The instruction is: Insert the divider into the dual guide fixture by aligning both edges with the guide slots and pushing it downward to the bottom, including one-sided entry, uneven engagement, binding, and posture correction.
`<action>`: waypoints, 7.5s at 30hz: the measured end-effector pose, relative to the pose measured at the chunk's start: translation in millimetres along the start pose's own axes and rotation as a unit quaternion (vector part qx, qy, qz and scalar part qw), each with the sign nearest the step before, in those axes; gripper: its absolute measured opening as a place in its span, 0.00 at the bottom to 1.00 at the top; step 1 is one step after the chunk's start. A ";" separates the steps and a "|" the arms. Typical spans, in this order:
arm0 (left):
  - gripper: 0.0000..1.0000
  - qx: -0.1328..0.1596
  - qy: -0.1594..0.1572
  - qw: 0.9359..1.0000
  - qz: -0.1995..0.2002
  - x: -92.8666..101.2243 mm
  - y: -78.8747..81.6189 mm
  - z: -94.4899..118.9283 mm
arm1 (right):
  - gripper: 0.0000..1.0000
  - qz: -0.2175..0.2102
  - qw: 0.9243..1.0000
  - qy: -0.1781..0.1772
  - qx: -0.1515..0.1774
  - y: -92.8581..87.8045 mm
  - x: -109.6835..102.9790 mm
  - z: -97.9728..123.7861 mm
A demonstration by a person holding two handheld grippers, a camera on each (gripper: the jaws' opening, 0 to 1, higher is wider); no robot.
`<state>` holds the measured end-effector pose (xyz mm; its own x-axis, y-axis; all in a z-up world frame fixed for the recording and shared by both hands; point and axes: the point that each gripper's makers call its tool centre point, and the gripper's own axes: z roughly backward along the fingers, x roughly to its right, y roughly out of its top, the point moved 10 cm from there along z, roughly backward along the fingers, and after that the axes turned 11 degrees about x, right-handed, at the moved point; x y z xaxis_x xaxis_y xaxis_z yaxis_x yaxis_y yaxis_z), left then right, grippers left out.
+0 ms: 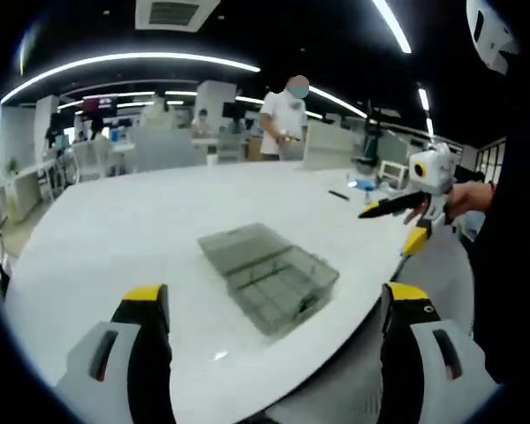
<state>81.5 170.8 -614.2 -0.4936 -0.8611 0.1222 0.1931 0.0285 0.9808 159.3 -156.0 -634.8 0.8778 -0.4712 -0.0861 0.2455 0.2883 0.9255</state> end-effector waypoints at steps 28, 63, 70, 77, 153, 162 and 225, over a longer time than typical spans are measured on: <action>0.99 -0.001 -0.003 1.000 0.000 0.0 0.7 -1.9 | 0.89 -0.001 1.000 -0.003 0.001 2.0 0.8 0.3; 0.99 -0.009 -0.081 0.997 0.004 -2.0 -3.0 -40.5 | 0.84 -0.011 0.998 -0.048 -0.028 -5.0 1.2 6.5; 0.99 -0.007 -0.097 0.995 0.002 -0.7 -4.6 -50.3 | 0.81 -0.020 0.997 -0.071 -0.036 -6.3 4.8 8.2; 0.98 -0.001 -0.102 0.995 -0.013 2.5 -1.2 -60.5 | 0.78 -0.027 0.996 -0.081 -0.041 -7.7 8.8 8.4; 0.98 -0.014 -0.165 0.986 -0.001 36.6 -9.5 -103.8 | 0.56 -0.107 0.964 -0.171 -0.175 -64.0 66.4 -8.1; 0.97 -0.016 -0.165 0.986 0.005 39.5 -12.4 -101.8 | 0.54 -0.110 0.961 -0.172 -0.188 -68.6 69.4 -11.6; 0.96 -0.016 -0.178 0.983 0.032 54.6 -22.2 -109.7 | 0.38 -0.111 0.931 -0.243 -0.250 -84.2 87.7 -23.3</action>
<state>143.3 67.5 -646.1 -0.7438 -0.6260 0.2343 0.2574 0.0553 0.9647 225.2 -202.2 -728.9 0.5233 -0.8515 0.0342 0.6656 0.4334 0.6076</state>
